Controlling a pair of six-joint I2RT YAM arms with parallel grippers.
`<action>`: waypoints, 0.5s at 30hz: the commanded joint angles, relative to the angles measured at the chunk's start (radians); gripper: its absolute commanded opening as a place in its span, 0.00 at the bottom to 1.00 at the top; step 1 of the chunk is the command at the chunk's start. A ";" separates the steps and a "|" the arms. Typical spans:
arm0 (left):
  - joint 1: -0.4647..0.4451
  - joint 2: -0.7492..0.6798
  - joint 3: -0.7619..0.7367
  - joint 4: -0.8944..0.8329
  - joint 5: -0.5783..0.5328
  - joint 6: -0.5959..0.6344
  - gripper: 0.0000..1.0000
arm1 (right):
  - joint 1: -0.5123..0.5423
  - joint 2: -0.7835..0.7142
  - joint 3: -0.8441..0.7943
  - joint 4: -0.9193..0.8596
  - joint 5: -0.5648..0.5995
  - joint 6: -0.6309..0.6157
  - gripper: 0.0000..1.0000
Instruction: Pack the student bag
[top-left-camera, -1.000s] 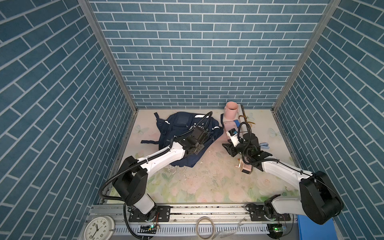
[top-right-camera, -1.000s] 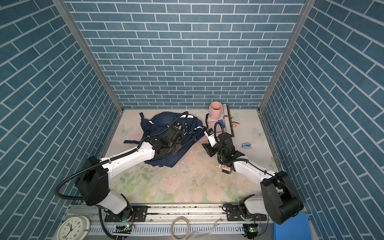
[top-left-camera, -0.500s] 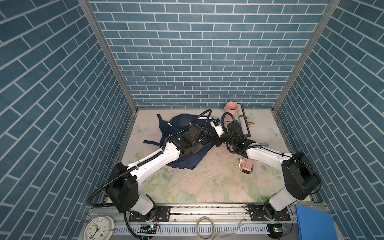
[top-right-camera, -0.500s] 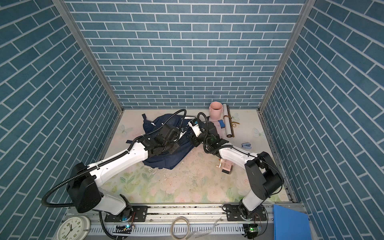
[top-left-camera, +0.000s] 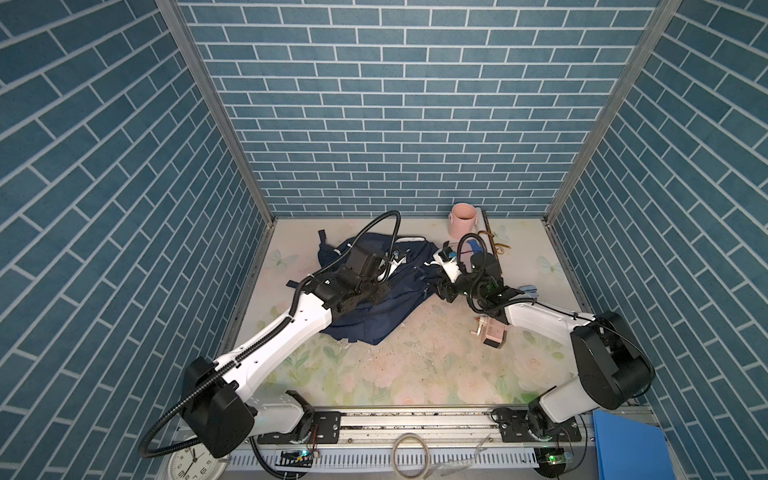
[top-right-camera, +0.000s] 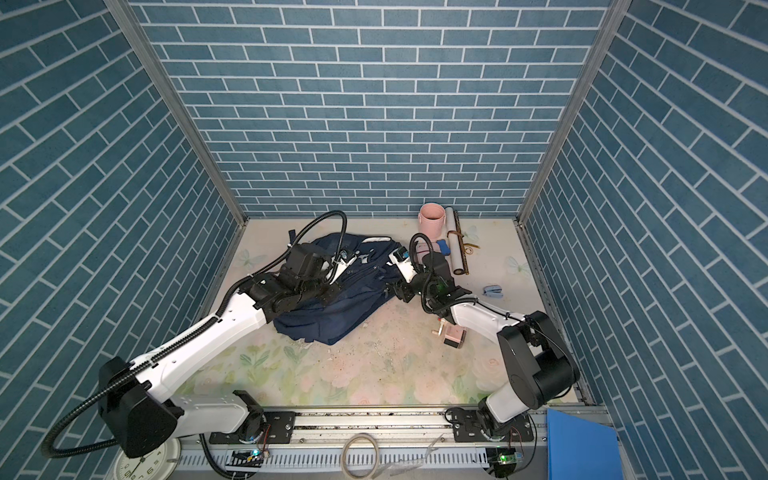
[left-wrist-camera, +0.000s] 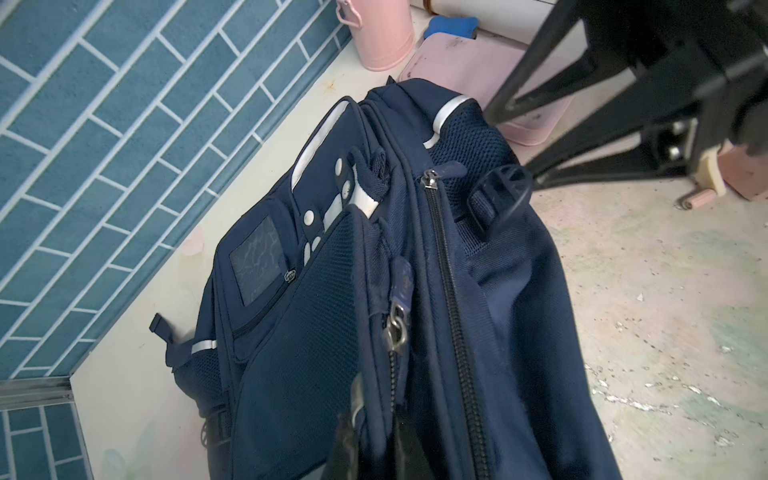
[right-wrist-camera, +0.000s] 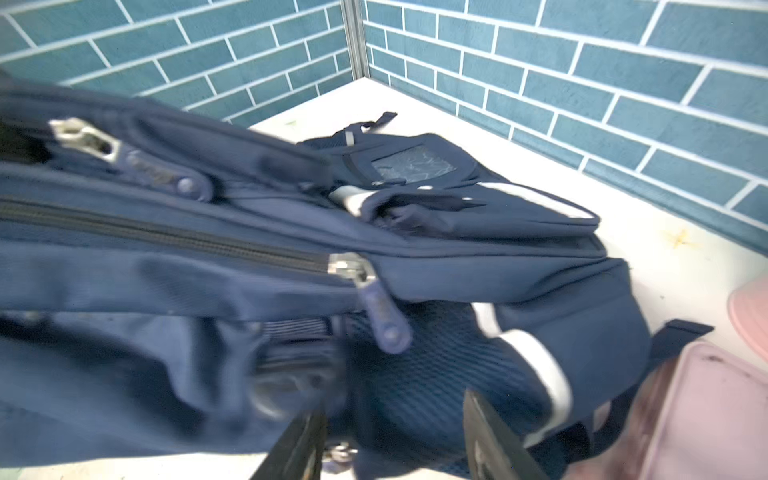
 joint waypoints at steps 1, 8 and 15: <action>0.010 -0.048 0.004 0.118 0.045 0.071 0.00 | -0.019 0.062 0.068 -0.007 -0.172 -0.086 0.55; 0.020 -0.069 -0.025 0.109 0.049 0.104 0.00 | -0.052 0.206 0.165 0.056 -0.424 -0.028 0.55; 0.049 -0.090 -0.036 0.130 0.059 0.119 0.00 | -0.053 0.252 0.150 0.068 -0.451 -0.001 0.54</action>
